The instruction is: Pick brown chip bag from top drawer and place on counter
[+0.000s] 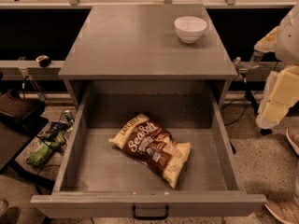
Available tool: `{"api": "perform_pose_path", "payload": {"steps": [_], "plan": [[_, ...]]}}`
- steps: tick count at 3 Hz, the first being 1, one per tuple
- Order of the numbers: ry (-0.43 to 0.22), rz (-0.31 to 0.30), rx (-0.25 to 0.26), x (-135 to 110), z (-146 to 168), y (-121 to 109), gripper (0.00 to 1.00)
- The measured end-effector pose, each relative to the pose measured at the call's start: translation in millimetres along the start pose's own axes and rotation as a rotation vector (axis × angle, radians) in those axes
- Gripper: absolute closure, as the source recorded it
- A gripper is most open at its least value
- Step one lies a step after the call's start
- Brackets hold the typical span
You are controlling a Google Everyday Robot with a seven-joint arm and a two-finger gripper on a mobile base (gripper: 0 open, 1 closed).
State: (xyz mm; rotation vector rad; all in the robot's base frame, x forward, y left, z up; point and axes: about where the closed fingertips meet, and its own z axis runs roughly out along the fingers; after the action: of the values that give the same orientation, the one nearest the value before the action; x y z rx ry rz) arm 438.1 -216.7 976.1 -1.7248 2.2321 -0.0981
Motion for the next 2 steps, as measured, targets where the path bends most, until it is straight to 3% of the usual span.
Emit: {"api": "perform_pose_path", "payload": {"steps": [1,2], "plan": [[0.0,0.0,0.0,-0.2,0.2,0.0,0.0],[0.007,-0.042,-0.005,-24.9,22.7,4.8,0.0]]}}
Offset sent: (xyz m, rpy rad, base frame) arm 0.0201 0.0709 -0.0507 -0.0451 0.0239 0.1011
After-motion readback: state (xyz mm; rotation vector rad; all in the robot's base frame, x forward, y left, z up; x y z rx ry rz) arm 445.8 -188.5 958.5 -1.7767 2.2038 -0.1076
